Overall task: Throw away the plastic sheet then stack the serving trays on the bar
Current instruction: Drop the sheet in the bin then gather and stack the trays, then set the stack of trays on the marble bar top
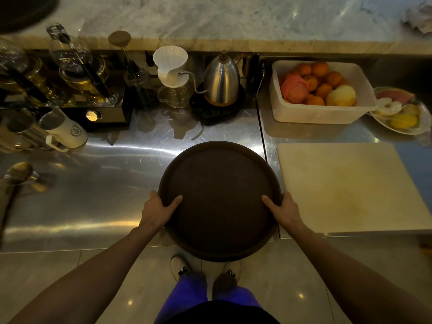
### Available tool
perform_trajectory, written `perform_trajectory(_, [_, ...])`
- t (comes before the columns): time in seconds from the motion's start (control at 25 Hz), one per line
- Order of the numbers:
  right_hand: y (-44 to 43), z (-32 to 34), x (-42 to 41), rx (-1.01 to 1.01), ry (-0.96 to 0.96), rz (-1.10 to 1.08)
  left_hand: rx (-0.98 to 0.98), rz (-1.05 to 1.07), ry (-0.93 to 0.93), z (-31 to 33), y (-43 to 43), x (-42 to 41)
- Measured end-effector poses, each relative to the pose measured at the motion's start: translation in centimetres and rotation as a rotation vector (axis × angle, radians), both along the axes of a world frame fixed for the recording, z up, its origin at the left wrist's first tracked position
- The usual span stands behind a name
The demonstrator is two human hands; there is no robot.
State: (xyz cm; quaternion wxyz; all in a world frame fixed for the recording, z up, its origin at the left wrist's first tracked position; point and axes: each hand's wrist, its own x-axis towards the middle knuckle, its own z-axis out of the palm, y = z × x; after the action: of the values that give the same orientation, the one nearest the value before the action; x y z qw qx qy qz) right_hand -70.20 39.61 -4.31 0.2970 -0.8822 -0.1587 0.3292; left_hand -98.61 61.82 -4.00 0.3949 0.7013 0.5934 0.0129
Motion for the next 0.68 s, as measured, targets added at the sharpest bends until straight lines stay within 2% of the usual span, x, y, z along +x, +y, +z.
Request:
perform_trajectory(0.32, [1.1,3.6,1.0,0.163,-0.085,-0.025,0.131,0.023,-0.054,4.2,0.6,0.2])
perform_trajectory(0.68, [5.1,13.5,1.6,0.409,-0.108,-0.063,0.237,0.174,-0.245,13.4,2.3,-1.2])
